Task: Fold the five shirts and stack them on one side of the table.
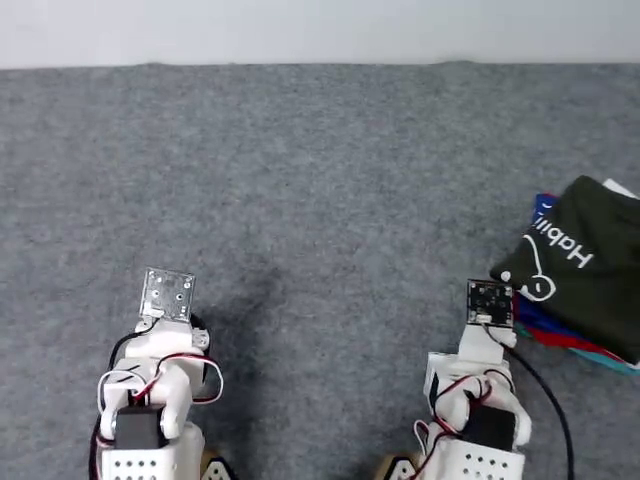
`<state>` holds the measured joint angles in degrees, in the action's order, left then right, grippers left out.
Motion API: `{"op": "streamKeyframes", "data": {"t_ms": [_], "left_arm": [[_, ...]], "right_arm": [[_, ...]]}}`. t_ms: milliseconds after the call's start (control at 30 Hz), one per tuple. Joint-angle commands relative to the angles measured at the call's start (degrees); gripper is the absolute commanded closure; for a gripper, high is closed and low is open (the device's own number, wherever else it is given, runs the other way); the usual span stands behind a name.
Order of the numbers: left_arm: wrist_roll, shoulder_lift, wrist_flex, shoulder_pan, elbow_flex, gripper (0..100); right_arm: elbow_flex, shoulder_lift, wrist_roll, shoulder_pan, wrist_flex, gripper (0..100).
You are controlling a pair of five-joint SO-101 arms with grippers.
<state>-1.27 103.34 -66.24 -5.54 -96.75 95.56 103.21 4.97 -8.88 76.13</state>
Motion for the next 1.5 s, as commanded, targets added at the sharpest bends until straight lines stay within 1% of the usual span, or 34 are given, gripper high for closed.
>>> {"op": "streamKeyframes", "data": {"t_ms": [0,400,600,1467], "left_arm": [[-0.26,0.53,-0.35,0.35,0.31,98],[0.00,0.35,-0.97,0.26,0.31,98],[0.00,0.53,-5.45,0.35,0.31,98],[0.00,0.53,-5.63,0.35,0.31,98]], "right_arm": [[0.79,0.48,-0.53,0.66,-1.19,96.3],[0.79,0.57,-0.97,0.22,-1.10,96.3],[0.79,0.57,-0.79,0.40,-1.10,96.3],[0.79,0.57,-0.79,0.40,-1.10,96.3]]}}
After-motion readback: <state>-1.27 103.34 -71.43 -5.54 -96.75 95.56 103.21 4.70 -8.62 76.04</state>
